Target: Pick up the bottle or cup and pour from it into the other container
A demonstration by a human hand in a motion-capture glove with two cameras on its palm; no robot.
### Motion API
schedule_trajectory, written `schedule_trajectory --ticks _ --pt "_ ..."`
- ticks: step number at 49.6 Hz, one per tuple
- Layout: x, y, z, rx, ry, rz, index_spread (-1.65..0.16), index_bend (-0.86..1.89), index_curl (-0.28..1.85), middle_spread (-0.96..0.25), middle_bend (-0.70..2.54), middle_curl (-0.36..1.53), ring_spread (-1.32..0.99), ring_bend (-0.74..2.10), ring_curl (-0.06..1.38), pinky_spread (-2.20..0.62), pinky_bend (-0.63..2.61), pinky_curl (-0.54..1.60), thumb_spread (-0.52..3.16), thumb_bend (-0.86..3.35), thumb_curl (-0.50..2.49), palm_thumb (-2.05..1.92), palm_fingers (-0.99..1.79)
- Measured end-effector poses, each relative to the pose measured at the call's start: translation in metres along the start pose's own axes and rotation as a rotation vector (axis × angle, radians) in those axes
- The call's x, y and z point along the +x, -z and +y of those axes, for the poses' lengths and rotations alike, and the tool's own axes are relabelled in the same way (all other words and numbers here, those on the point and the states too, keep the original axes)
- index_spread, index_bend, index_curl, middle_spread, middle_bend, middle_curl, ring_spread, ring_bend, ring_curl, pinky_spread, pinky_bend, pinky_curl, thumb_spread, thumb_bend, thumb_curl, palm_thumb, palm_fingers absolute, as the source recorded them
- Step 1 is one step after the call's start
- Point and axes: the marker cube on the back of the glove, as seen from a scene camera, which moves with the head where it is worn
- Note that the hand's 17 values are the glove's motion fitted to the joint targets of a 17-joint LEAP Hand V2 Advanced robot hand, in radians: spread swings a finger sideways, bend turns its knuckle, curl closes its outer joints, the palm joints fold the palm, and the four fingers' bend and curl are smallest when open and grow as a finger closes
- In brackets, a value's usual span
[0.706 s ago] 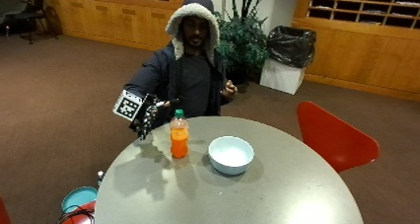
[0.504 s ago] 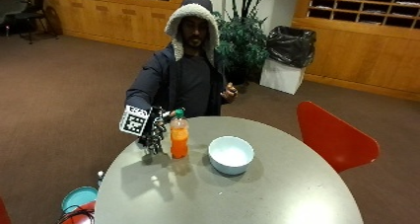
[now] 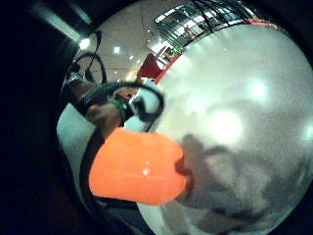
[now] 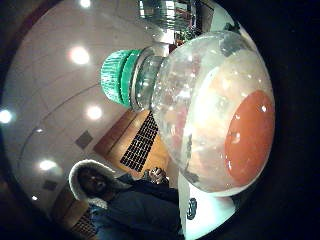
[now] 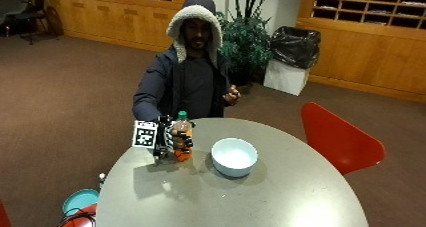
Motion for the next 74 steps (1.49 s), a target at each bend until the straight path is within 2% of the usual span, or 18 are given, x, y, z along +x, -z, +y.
schedule_trajectory --ticks 10,14,25,28,31,34,37,40,43,49,55,68,74 --pt "0.002 -0.004 -0.001 0.077 0.069 -0.015 -0.30 0.09 0.20 -0.20 0.36 0.36 -0.14 0.71 0.35 0.09 0.52 0.30 0.65 0.00 0.43 0.93 1.08" --pt "0.000 -0.002 0.003 0.053 0.056 -0.017 -0.30 0.09 0.20 -0.22 0.35 0.38 -0.14 0.70 0.36 0.06 0.50 0.31 0.65 -0.02 0.44 0.94 1.09" --pt "-0.032 0.012 -0.009 0.110 0.055 -0.027 -0.29 0.09 0.21 -0.23 0.34 0.40 -0.15 0.70 0.38 0.00 0.48 0.32 0.62 -0.03 0.48 0.95 1.12" --pt "-0.050 0.021 -0.018 0.113 0.124 0.009 -0.29 0.09 0.21 -0.23 0.34 0.41 -0.15 0.70 0.38 -0.01 0.49 0.33 0.62 -0.03 0.49 0.96 1.13" --pt "-0.066 0.027 -0.026 0.126 0.210 0.088 -0.29 0.09 0.21 -0.23 0.33 0.42 -0.15 0.69 0.38 -0.01 0.48 0.33 0.61 -0.03 0.50 0.96 1.13" --pt "-0.087 0.028 -0.035 0.171 0.165 0.184 -0.28 0.09 0.21 -0.23 0.33 0.42 -0.15 0.69 0.38 -0.02 0.48 0.34 0.61 -0.03 0.51 0.95 1.13" --pt "-0.105 0.029 -0.041 0.138 0.115 0.278 -0.28 0.09 0.22 -0.23 0.33 0.43 -0.15 0.69 0.38 -0.02 0.48 0.34 0.61 -0.03 0.51 0.95 1.13" --pt "-0.120 0.027 -0.051 0.114 0.107 0.369 -0.28 0.09 0.22 -0.23 0.33 0.43 -0.15 0.69 0.39 -0.02 0.48 0.34 0.61 -0.03 0.52 0.95 1.12" --pt "-0.131 0.018 -0.064 0.156 0.127 0.467 -0.28 0.09 0.22 -0.23 0.32 0.44 -0.15 0.69 0.39 -0.02 0.48 0.35 0.61 -0.03 0.52 0.95 1.12" --pt "-0.142 -0.002 -0.068 0.002 0.196 0.748 -0.28 0.09 0.22 -0.23 0.31 0.44 -0.14 0.67 0.39 -0.02 0.48 0.35 0.62 -0.03 0.53 0.95 1.11" --pt "-0.148 -0.028 -0.069 -0.057 0.119 0.929 -0.28 0.09 0.22 -0.23 0.31 0.45 -0.15 0.66 0.39 0.00 0.46 0.35 0.62 -0.03 0.53 0.96 1.09" --pt "-0.135 -0.082 -0.094 -0.259 0.228 1.439 -0.29 0.09 0.22 -0.25 0.29 0.45 -0.15 0.62 0.39 0.03 0.44 0.35 0.61 -0.03 0.54 0.98 1.08" --pt "-0.125 -0.097 -0.098 -0.311 0.249 1.582 -0.29 0.09 0.22 -0.25 0.28 0.45 -0.16 0.62 0.39 0.04 0.44 0.36 0.61 -0.03 0.55 0.99 1.09"
